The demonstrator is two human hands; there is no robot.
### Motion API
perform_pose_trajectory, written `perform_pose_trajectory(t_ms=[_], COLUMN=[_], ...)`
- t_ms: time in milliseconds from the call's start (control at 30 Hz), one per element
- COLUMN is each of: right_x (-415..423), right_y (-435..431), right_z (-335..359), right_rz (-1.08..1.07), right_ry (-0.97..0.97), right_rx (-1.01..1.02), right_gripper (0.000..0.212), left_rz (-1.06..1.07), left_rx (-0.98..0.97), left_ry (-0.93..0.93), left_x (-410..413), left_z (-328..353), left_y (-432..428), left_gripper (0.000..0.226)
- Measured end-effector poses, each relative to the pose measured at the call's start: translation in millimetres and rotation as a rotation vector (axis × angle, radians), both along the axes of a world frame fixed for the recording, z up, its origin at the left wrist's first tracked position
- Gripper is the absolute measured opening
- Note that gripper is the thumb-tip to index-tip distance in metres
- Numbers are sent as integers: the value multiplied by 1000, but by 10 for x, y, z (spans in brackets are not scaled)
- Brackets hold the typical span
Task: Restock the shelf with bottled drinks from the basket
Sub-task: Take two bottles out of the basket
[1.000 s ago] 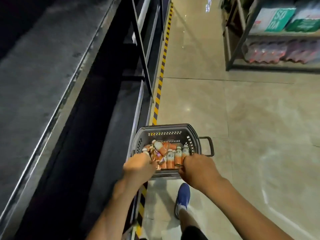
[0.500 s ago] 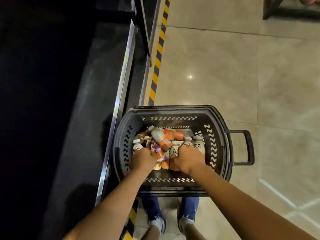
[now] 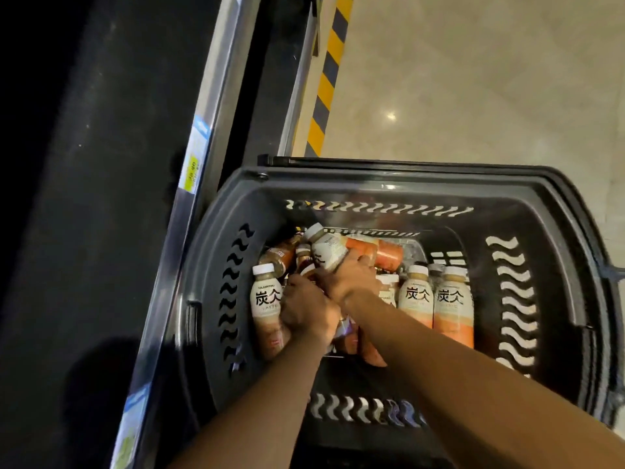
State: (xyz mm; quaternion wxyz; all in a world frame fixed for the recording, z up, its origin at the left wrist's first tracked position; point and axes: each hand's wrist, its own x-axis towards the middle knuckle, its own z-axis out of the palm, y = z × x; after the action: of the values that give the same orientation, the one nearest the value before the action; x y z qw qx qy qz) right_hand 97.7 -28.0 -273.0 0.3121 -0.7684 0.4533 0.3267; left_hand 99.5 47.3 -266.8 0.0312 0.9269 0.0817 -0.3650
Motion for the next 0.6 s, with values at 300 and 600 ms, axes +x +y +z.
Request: perform_pose_trajectory(t_ms=[300,600], right_x=[65,-585], right_y=[-88,-572], right_z=[-188,1132], right_rz=[-58,-590], right_ry=[9,-157], right_rx=[19,491], right_gripper=[94,51], left_rz=[108,427], left_rx=[-155,-564], left_ry=[72,252], left_x=[201,207], left_z=[-124,1121], left_y=[84,50], left_gripper=[76,78])
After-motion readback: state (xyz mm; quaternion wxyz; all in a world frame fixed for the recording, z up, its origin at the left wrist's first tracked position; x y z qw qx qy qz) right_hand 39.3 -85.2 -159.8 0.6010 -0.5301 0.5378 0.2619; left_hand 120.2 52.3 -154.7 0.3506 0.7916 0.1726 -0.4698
